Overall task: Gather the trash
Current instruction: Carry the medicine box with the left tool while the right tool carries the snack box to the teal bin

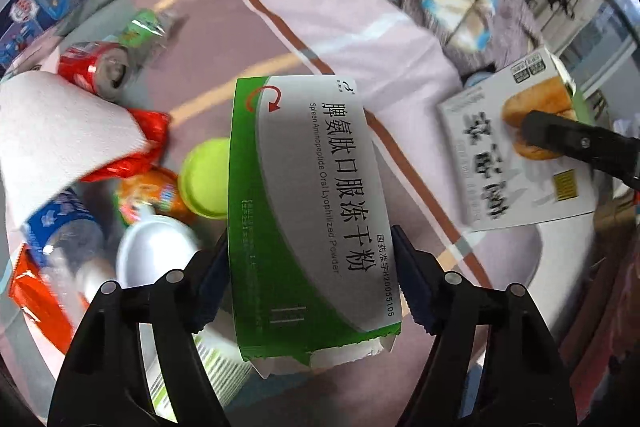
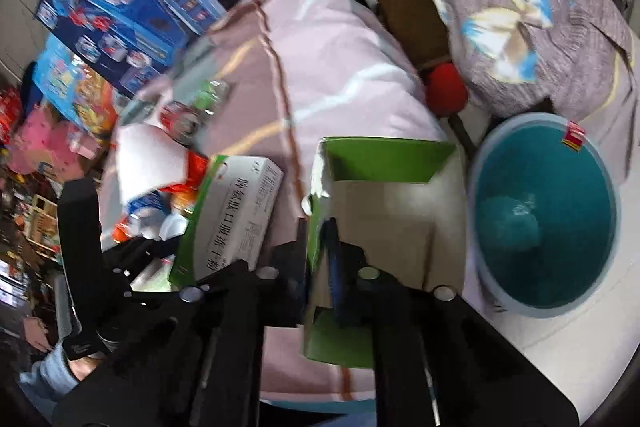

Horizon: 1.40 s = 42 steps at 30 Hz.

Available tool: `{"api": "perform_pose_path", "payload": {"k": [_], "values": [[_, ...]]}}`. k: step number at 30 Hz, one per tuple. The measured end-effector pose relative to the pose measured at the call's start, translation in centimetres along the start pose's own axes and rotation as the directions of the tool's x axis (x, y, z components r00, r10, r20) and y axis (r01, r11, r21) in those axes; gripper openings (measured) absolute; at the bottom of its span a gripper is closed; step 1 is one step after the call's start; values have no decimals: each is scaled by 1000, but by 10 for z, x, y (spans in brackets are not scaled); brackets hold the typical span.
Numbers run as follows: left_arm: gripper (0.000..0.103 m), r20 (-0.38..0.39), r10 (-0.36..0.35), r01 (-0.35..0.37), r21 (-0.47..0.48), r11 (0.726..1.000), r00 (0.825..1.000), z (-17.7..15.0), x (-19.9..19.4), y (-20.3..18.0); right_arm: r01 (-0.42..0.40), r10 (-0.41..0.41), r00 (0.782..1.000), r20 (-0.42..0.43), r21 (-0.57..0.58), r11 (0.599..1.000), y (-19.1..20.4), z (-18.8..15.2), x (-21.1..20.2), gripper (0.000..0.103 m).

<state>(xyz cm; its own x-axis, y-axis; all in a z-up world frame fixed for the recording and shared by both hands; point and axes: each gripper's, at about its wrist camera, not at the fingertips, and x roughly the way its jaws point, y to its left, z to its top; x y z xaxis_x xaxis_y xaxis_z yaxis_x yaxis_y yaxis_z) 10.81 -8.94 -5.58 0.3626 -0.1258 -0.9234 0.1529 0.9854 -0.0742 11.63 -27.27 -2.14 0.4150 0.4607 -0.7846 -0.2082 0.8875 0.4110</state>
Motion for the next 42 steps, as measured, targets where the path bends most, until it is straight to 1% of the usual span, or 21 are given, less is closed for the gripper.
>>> {"api": "perform_pose_path", "payload": {"k": [2,5,7,11,13,16,17,20,23,25,27,30,33,37,42], "values": [[74,39,-10,10,-14,1000,999,2,-15,11,-19,19,1000,11,-15,1000,12,6,-3,3],[74,79,-31,34,-32,999,996,5,-32,26,-46,46,999,29,-6,999,21,14,-8,2],[74,95,-43,46,-32,998,995,7,-40,30,-37,37,998,53,-1,999,23,19,-15,2],[75,118,-117,116,16,993,986,16,-51,20,-3,-1,993,119,39,999,12,26,-40,2],[75,121,-152,146,53,988,981,21,-55,8,15,-27,987,155,76,997,-1,26,-57,2],[75,107,-214,201,123,972,971,36,-52,-23,51,-78,976,203,136,989,-24,24,-82,2],[75,96,-234,218,159,963,967,42,-50,-39,59,-93,972,215,158,986,-34,23,-90,2],[75,53,-281,263,222,939,958,55,-42,-77,105,-161,955,248,223,969,-66,18,-115,2],[75,9,-309,294,276,915,951,64,-31,-116,145,-223,940,258,288,946,-100,9,-130,2],[76,-20,-311,302,312,901,950,67,-22,-139,161,-249,934,257,321,933,-120,3,-135,2],[76,-58,-302,304,340,890,951,71,-6,-165,166,-261,933,246,348,922,-136,-2,-133,2],[76,-108,-294,313,353,882,950,76,15,-190,167,-264,937,227,373,913,-155,-5,-125,2],[77,-161,-276,317,357,879,948,83,41,-212,167,-265,941,212,392,905,-171,-6,-116,2],[76,-190,-234,290,374,881,954,87,65,-228,164,-259,948,186,412,896,-194,-8,-104,2],[76,-210,-206,273,371,887,956,88,82,-229,154,-242,957,160,429,890,-210,-10,-89,2]]}}
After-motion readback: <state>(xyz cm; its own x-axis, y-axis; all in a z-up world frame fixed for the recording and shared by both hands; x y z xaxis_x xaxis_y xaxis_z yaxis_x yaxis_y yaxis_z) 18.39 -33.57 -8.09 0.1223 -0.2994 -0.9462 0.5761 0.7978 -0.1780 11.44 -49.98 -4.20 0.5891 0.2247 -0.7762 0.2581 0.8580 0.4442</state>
